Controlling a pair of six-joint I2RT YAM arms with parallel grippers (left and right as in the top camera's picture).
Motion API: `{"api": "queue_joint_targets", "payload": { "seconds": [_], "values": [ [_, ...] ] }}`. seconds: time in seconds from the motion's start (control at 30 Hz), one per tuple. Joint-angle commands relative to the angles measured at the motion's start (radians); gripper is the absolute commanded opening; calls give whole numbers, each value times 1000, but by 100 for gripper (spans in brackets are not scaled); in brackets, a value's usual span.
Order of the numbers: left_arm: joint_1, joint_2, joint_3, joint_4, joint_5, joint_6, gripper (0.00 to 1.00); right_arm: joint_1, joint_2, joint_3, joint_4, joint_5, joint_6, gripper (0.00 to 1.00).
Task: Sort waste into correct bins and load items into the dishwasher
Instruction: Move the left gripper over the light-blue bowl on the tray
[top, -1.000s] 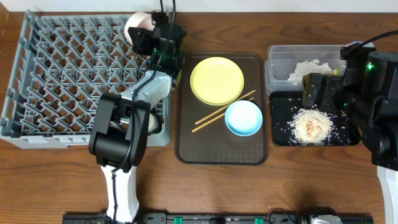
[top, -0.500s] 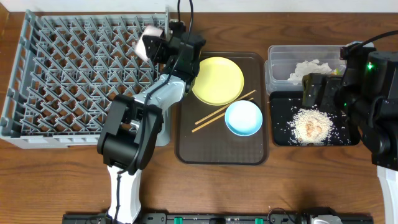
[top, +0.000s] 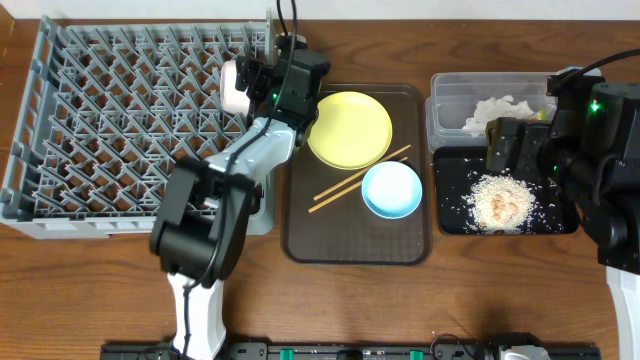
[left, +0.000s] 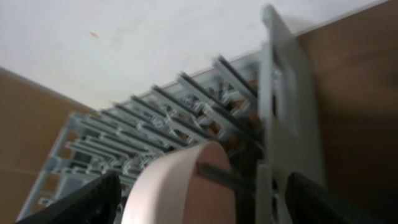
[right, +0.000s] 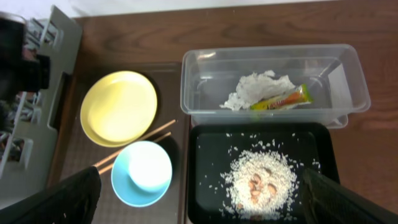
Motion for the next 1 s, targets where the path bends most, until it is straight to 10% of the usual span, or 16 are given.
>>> {"api": "queue_joint_targets", "payload": {
  "seconds": [0.0,0.43,0.97],
  "values": [
    [-4,-172,12,-136,227,-177,84,-9,1,3,0,9,4,99],
    [-51,-391,-9,-770,1016,-628,75,-9,1,3,-1,9,4,99],
    [-222,-140,-58,-734,1052,-922,60,-9,1,3,-1,9,4,99]
  ]
}}
